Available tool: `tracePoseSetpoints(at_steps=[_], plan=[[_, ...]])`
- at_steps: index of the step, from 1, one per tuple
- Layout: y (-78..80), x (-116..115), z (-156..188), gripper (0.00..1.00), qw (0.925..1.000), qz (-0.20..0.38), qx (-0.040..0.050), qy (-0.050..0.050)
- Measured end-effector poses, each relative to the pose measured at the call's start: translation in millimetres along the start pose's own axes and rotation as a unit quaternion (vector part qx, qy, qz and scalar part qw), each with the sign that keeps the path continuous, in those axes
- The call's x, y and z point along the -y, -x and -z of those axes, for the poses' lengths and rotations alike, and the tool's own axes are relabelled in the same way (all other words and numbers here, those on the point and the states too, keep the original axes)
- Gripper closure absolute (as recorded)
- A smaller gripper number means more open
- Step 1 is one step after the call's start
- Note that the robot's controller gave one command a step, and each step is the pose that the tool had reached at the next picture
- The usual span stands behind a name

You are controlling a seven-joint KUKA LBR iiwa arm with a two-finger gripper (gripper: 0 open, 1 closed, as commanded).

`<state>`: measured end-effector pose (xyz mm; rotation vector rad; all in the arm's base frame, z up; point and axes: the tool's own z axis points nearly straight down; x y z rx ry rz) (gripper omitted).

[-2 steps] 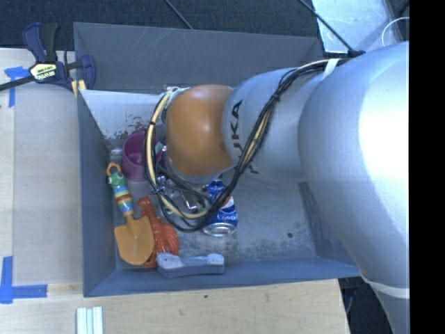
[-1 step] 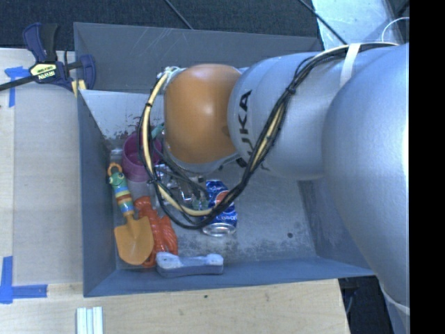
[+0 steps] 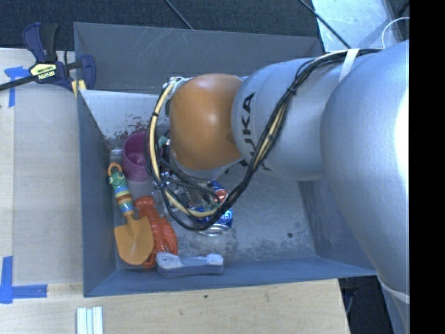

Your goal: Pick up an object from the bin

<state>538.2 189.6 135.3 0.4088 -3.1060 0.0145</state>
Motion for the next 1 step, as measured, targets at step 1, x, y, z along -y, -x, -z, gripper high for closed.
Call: tracePoseSetpoints(at_steps=[1], plan=[[4.8,-39.4,12.7,1.0,0.9825,-0.186,0.0082,0.005]])
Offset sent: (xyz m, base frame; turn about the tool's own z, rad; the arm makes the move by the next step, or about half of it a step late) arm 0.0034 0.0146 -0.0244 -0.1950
